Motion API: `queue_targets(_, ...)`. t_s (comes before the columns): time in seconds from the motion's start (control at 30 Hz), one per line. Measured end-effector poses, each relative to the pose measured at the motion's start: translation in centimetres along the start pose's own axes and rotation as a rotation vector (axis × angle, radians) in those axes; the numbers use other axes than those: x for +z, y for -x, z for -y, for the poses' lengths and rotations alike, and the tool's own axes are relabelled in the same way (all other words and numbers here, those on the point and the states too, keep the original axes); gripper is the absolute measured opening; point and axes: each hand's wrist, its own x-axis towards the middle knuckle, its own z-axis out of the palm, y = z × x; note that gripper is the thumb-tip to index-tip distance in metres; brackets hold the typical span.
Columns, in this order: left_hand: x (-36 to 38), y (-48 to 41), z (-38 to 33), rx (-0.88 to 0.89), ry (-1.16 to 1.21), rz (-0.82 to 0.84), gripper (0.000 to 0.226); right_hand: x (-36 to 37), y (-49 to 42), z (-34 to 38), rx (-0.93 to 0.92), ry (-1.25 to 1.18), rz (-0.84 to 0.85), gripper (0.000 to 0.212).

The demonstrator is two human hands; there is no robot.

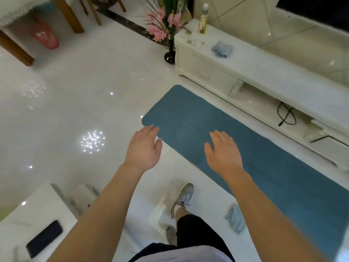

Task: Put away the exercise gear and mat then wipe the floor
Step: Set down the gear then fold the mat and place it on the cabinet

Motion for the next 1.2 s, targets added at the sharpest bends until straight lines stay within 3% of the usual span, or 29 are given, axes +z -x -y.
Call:
queue_targets(0.27, -0.5, -11.5, -2.0, 0.113, -0.04, 0.045, 0.048, -2.3, -8.0, -1.8, 0.106, -0.041, -0.017, 0.054)
queue_targets(0.4, -0.4, -16.5, -3.4, 0.167, -0.056, 0.084, 0.06, -3.2, -11.1, -2.8, 0.155, -0.057, -0.045, 0.054)
queue_targets(0.7, 2.3, -26.0, -4.7, 0.343, -0.111, 0.187, 0.048, -2.6, -15.7, -5.5, 0.318, -0.06, -0.032, 0.055)
queue_targets(1.0, 12.6, -34.2, -4.8, 0.548, -0.218, 0.341, 0.05, 4.3, -19.8, -11.6, 0.496, -0.082, -0.045, 0.055)
queue_targets(1.2, 26.3, -36.3, -3.3, 0.588, -0.212, 0.397, 0.05, 15.4, -22.5, -18.4, 0.533, -0.067, -0.012, 0.056)
